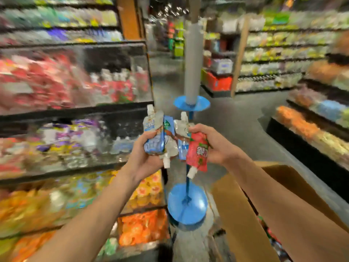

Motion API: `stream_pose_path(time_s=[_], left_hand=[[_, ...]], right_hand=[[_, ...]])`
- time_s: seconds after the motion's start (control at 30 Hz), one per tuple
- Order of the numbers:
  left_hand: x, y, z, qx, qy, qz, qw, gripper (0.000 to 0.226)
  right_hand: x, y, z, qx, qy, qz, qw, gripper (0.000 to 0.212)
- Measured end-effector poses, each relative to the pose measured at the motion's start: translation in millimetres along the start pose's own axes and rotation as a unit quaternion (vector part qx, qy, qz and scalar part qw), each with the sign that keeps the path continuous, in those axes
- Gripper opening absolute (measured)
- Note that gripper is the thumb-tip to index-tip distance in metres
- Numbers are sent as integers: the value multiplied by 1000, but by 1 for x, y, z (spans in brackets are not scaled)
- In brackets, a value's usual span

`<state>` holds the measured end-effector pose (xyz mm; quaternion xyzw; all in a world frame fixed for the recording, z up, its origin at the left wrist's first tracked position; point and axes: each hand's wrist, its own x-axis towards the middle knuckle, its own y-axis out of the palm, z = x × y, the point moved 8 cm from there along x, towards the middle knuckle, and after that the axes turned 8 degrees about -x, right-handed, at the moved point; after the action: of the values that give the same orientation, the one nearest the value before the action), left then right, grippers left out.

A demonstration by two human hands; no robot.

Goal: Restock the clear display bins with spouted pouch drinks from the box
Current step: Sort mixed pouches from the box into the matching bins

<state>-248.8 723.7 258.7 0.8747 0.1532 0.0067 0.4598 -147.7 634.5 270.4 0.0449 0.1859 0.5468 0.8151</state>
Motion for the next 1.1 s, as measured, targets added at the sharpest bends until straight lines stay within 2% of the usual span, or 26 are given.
stream_pose_path(time_s=[0.1, 0.23, 0.27, 0.37, 0.4, 0.5, 0.7, 0.73, 0.77, 0.83, 0.9, 0.97, 1.1], left_hand=[[-38, -25, -59, -3, 51, 8, 999, 53], [-71, -59, -133, -19, 87, 8, 996, 58], [-78, -67, -150, -21, 96, 13, 995, 58], [-97, -93, -197, -41, 121, 0, 992, 58], [-99, -100, -209, -49, 122, -6, 991, 57], [-102, -111, -237, -37, 123, -18, 992, 47], [-86, -140, -258, -55, 122, -41, 990, 45], [-82, -141, -259, -53, 121, -44, 990, 44], [-77, -141, -260, -52, 120, -47, 990, 43], [-67, -139, -262, -31, 124, -64, 990, 41], [-53, -139, -264, -16, 122, -87, 989, 46], [-37, -141, -267, -15, 119, -102, 988, 50], [0, -135, -284, -17, 138, -119, 983, 37]], right_hand=[[42, 65, 6, -27, 13, 10, 1000, 40], [95, 148, 10, -47, 26, 6, 999, 44], [109, 165, 10, -53, 29, 6, 998, 50], [145, 209, 9, -61, 29, 9, 998, 85], [157, 220, 9, -61, 28, 10, 998, 88], [182, 240, 11, -53, 24, -21, 998, 85], [218, 238, 15, -52, 52, -74, 995, 116], [221, 238, 15, -50, 63, -78, 994, 114], [221, 242, 15, -45, 72, -77, 993, 103], [226, 244, 21, -32, 72, -68, 995, 61], [236, 238, 29, -21, 62, -60, 996, 37], [247, 227, 38, -9, 50, -64, 997, 28], [274, 201, 65, -51, 28, -80, 995, 21]])
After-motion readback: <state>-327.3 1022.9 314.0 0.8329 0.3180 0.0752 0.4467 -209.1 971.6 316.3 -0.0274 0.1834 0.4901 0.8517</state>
